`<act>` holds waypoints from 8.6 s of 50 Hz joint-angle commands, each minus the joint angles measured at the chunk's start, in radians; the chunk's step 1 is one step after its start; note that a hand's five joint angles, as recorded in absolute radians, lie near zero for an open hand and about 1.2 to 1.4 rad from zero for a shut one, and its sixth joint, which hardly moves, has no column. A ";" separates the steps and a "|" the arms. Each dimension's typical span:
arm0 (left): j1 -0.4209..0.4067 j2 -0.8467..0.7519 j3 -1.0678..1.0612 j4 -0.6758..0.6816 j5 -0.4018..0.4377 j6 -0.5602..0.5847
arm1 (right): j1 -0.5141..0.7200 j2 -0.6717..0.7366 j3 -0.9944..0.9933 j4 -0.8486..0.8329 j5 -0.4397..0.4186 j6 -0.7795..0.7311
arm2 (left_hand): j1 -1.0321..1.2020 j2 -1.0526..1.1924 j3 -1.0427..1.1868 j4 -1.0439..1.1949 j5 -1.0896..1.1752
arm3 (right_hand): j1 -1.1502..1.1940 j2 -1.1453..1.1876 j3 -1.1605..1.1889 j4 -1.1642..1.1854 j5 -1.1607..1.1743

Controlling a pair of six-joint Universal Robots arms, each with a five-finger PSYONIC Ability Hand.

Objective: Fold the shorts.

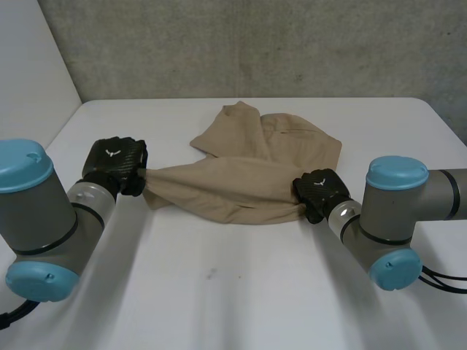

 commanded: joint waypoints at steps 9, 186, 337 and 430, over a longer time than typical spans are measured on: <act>0.003 0.052 -0.022 -0.037 -0.003 0.006 | -0.014 -0.260 0.009 0.177 0.013 0.001 | 0.293 0.198 0.205 0.201 0.254 | 0.491 0.226 0.223 0.214 0.262; -0.113 -0.555 0.802 -0.232 0.406 0.236 | -0.147 -0.621 0.503 0.453 -0.057 -0.447 | -0.558 -0.653 -0.646 -0.650 -0.597 | 0.491 0.226 0.223 0.214 0.262; 0.022 -0.479 0.552 -0.293 0.184 0.377 | -0.146 -0.573 0.518 0.371 -0.045 -0.402 | 0.293 0.198 0.205 0.201 0.254 | 0.491 0.226 0.223 0.214 0.262; -0.038 0.423 -0.328 -0.333 0.014 -0.017 | -0.147 -0.635 0.470 0.300 -0.005 -0.203 | 0.293 0.198 0.205 0.201 0.254 | 0.491 0.226 0.223 0.214 0.262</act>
